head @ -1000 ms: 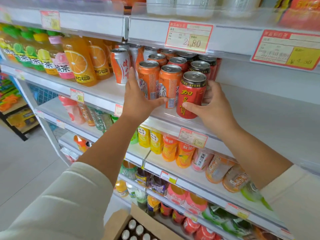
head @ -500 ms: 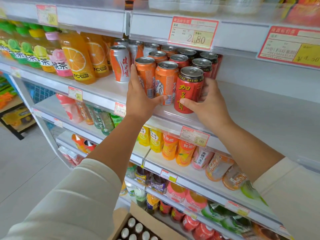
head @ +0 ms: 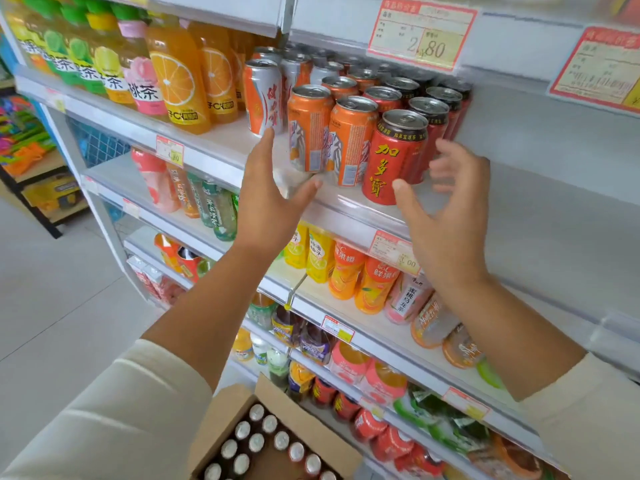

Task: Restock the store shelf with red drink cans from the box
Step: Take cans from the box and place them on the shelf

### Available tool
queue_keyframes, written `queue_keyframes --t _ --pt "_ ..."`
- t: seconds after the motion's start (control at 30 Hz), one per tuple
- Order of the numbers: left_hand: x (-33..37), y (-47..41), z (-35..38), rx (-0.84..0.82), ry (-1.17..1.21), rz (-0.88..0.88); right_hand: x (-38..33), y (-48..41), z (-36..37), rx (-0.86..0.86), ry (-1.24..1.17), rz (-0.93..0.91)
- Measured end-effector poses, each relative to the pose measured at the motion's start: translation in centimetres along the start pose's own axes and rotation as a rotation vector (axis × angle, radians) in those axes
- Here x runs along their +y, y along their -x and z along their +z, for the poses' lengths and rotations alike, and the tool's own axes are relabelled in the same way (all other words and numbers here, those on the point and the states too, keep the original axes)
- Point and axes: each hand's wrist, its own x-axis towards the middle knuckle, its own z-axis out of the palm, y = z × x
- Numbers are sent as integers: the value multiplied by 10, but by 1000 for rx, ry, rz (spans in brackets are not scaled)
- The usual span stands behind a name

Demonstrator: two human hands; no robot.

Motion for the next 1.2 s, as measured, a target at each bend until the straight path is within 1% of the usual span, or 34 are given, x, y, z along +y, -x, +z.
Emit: queue_keyframes --t 0.03,0.07,0.1,0.17,0.27,0.33,0.4,0.47,0.57,0.63,0.7,0.77,0.87,0.93,1.0,1.07,1.1,1.13,1.2 --pt "-11 19 -8 16 -17 7 -3 18 -4 9 -59 -72" --pt "-26 39 -15 9 -51 3 -6 40 -6 -27 -116 -108" --pt "-43 62 -21 -17 -89 -18 -5 62 -4 -96 -156 -111" --pt "-83 110 -33 -89 -161 -130 3 110 5 -308 -188 -59" --pt "-149 190 -47 -184 -238 -394 34 190 37 -688 -108 132" --pt "-196 248 -52 -229 -299 -625 64 246 62 -956 -21 258" --pt "-244 307 -51 -280 -357 -848 97 302 86 -1186 48 374" --pt "-294 367 -42 -341 -402 -1012 136 361 112 -1351 132 452" --pt "-368 444 -17 -444 -401 -1176 205 454 157 -1552 245 519" --pt "-418 489 4 -465 -380 -1229 252 512 189 -1618 284 558" --pt "-466 523 25 -449 -406 -1224 292 558 224 -1625 311 600" --pt "-516 547 45 -394 -401 -1232 331 596 263 -1610 308 562" --pt "-588 569 70 -314 -435 -1225 386 648 320 -1657 283 444" --pt "-631 578 85 -324 -528 -1173 415 676 354 -1656 275 320" --pt "-667 585 100 -381 -710 -1086 436 697 384 -1625 292 162" --pt "-695 591 114 -429 -864 -1011 450 716 408 -1555 322 -99" --pt "-706 594 121 -446 -908 -992 456 726 417 -1517 338 -231" --pt "-715 597 127 -453 -933 -981 460 734 424 -1488 358 -322" --pt "-728 603 138 -424 -945 -976 468 750 433 -1471 409 -410"
